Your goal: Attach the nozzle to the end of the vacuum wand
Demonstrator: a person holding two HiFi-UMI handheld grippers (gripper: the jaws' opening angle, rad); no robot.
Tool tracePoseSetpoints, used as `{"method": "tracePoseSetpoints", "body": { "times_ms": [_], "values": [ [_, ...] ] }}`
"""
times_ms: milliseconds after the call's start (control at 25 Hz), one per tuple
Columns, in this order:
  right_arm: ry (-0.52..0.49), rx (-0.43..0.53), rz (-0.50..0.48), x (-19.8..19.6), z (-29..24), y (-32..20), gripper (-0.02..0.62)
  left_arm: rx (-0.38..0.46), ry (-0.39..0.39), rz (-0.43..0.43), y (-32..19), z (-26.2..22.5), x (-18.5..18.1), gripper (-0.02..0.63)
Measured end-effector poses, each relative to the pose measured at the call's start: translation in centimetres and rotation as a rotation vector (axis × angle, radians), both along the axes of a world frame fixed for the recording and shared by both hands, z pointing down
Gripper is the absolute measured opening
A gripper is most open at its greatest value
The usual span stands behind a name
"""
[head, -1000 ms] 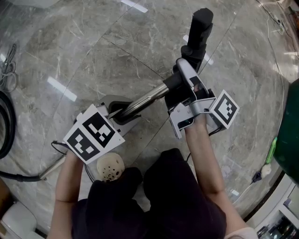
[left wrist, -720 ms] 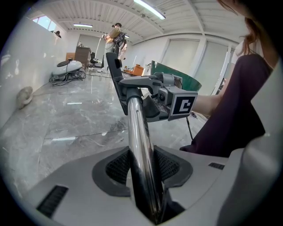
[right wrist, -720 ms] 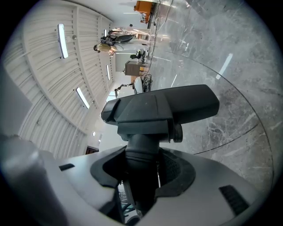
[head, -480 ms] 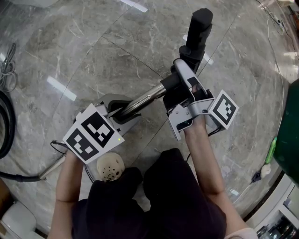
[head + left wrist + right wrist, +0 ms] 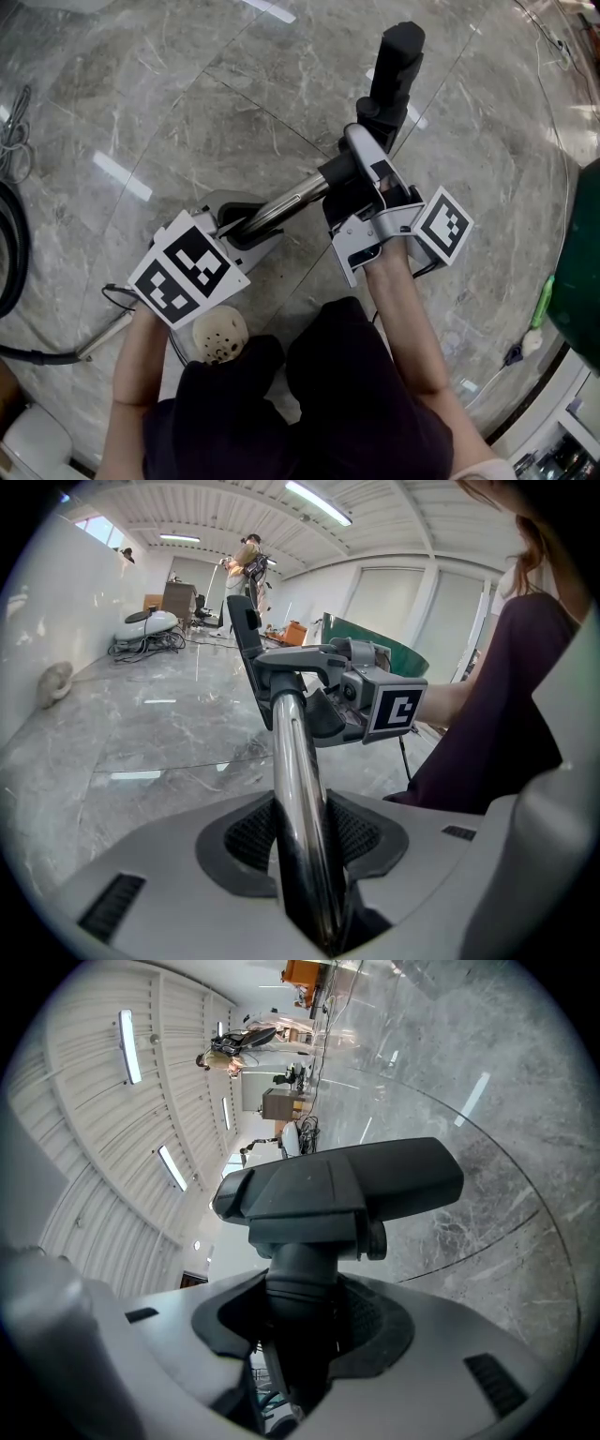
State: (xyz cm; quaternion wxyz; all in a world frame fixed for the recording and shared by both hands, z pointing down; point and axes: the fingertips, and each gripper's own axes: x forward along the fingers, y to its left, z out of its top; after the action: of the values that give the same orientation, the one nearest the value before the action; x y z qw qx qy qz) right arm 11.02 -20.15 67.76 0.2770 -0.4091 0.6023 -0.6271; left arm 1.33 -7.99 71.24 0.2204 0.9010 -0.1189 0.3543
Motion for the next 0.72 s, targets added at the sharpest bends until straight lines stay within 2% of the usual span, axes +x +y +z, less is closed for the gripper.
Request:
{"method": "tracePoseSetpoints", "body": {
  "times_ms": [520,720],
  "values": [
    [0.001,-0.024,0.008,-0.2,0.5,0.4,0.184,-0.007,-0.007,0.0,0.0,0.3,0.1,0.153],
    [-0.005,-0.056,0.007,0.2,1.1,0.3,0.184,0.015,-0.039,0.043,0.0,0.8,0.5,0.157]
  ]
}}
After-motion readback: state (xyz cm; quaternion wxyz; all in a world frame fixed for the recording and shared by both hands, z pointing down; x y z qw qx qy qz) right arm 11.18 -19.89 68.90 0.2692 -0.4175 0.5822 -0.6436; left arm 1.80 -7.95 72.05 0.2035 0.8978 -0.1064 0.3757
